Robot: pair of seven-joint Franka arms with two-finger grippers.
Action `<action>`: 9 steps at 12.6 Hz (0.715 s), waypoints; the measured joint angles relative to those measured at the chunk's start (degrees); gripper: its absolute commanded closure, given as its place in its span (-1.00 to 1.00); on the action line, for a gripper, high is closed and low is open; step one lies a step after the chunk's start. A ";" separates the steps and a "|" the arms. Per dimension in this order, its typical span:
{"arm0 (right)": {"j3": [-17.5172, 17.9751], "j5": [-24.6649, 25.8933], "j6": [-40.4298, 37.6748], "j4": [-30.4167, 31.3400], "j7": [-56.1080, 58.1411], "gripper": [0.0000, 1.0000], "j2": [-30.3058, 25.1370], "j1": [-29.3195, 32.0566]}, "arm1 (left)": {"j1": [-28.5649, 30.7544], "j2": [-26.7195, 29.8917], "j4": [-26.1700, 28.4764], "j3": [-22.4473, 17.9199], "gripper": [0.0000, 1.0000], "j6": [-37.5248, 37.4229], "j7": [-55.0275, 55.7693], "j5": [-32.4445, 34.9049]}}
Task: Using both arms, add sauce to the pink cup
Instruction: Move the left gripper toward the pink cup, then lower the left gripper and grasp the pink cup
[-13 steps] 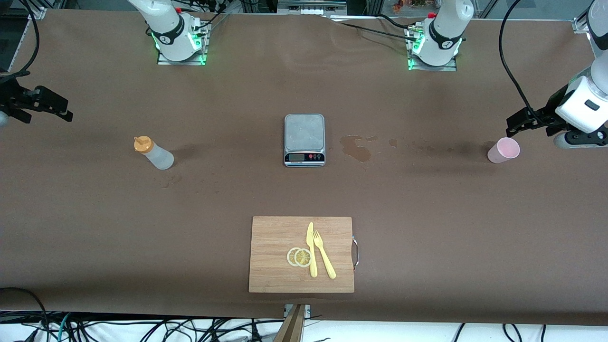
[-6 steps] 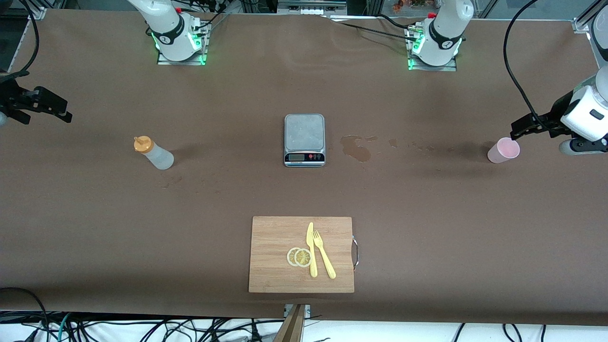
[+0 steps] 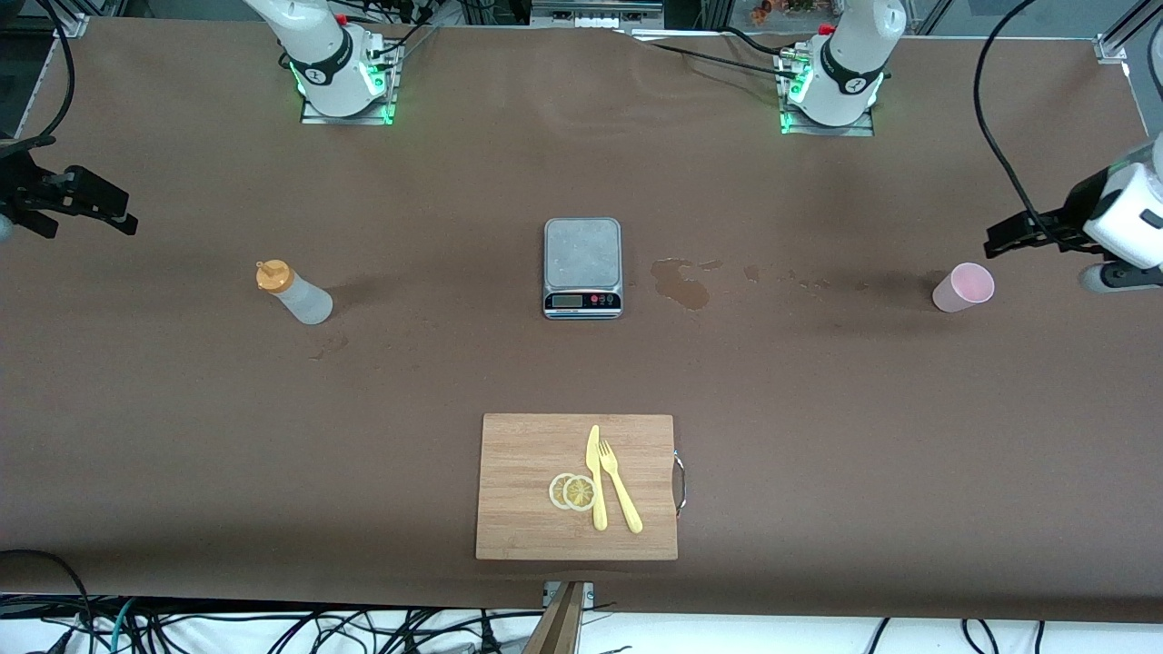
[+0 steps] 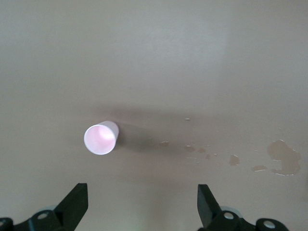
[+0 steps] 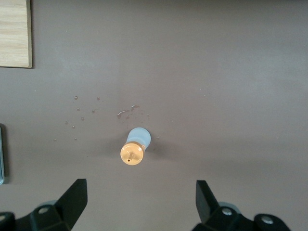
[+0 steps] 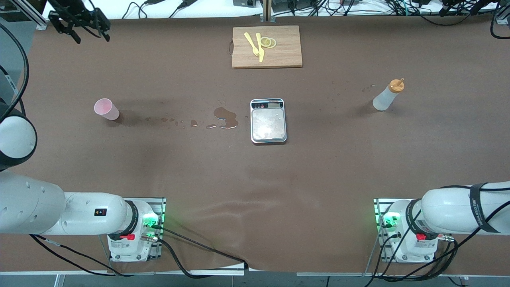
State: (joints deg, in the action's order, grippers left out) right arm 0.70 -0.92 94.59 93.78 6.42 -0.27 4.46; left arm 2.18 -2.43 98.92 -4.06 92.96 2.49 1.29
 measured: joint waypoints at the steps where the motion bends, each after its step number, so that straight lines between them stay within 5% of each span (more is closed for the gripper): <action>1: 0.00 0.00 0.00 0.00 0.00 -1.00 0.00 0.00 | 2.07 -0.71 0.30 -0.10 -1.00 -0.02 -2.09 0.00; 6: -0.07 -0.01 -0.06 0.02 0.01 -1.00 0.03 0.03 | 13.90 -7.77 1.11 -0.42 -1.00 1.08 -15.93 -0.02; 9: -0.71 -0.02 -0.17 0.03 0.03 -1.00 0.09 0.08 | 19.95 -13.49 3.69 -0.42 -1.00 8.77 -28.69 -0.03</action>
State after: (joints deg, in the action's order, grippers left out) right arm -0.01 -0.93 94.43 93.81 6.45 -0.19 4.54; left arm 22.13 -15.93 102.61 -4.48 101.73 -26.20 1.26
